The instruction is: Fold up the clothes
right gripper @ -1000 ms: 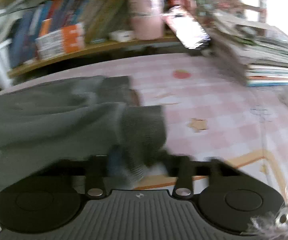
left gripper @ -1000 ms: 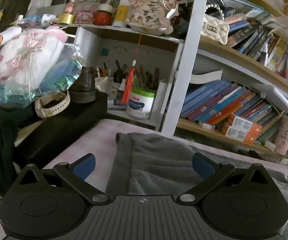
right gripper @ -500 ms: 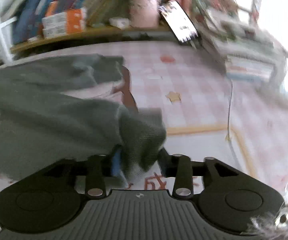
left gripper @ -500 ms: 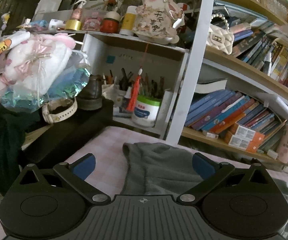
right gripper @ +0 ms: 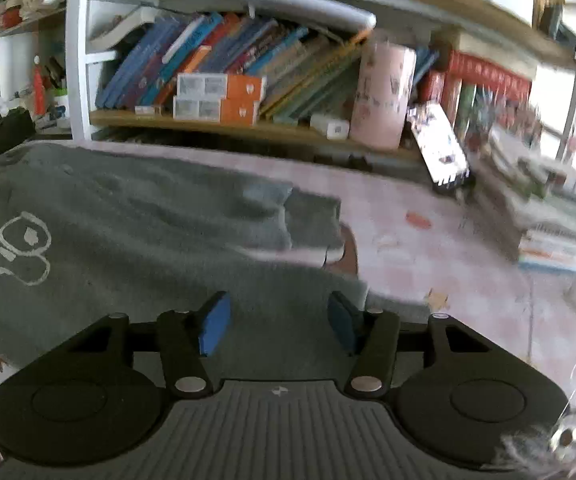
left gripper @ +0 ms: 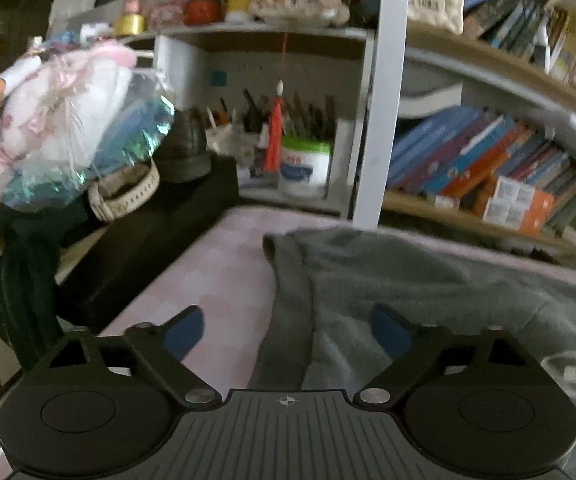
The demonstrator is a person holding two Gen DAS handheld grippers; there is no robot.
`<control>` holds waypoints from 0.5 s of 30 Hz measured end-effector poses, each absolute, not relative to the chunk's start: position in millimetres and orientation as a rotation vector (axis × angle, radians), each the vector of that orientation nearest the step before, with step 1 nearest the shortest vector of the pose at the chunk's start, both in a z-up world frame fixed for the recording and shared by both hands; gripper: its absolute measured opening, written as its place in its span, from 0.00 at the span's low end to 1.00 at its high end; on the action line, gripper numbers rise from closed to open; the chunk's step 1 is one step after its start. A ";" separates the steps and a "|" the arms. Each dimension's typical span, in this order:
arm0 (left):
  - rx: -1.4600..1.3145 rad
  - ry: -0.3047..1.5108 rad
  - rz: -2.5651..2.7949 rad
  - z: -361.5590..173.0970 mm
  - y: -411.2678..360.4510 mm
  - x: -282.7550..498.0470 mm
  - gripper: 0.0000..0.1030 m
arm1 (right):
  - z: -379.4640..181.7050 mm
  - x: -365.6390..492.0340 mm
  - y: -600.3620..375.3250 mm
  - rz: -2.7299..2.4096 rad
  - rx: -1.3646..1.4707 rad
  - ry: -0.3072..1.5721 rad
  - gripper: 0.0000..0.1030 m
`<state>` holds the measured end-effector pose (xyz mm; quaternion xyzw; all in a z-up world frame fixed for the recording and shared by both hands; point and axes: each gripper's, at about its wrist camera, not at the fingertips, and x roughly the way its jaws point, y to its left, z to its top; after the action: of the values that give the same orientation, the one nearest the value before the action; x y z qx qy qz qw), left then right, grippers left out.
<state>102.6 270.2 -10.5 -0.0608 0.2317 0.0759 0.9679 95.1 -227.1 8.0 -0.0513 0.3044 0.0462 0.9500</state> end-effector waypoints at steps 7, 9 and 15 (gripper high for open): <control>-0.059 0.562 0.149 -22.6 264.4 114.6 0.81 | -3.9 90.5 -235.8 0.102 -0.078 0.691 0.47; -0.076 0.576 0.141 -23.9 267.2 116.3 0.71 | -4.8 88.0 -237.2 0.113 -0.065 0.701 0.47; -0.032 0.643 0.074 -29.9 272.4 117.9 0.55 | -6.6 79.0 -239.6 0.157 -0.030 0.734 0.47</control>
<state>117.9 272.4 -29.9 -0.0157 0.3160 0.0364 0.9479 79.0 -239.6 -6.6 -0.0144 0.3584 0.0766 0.9303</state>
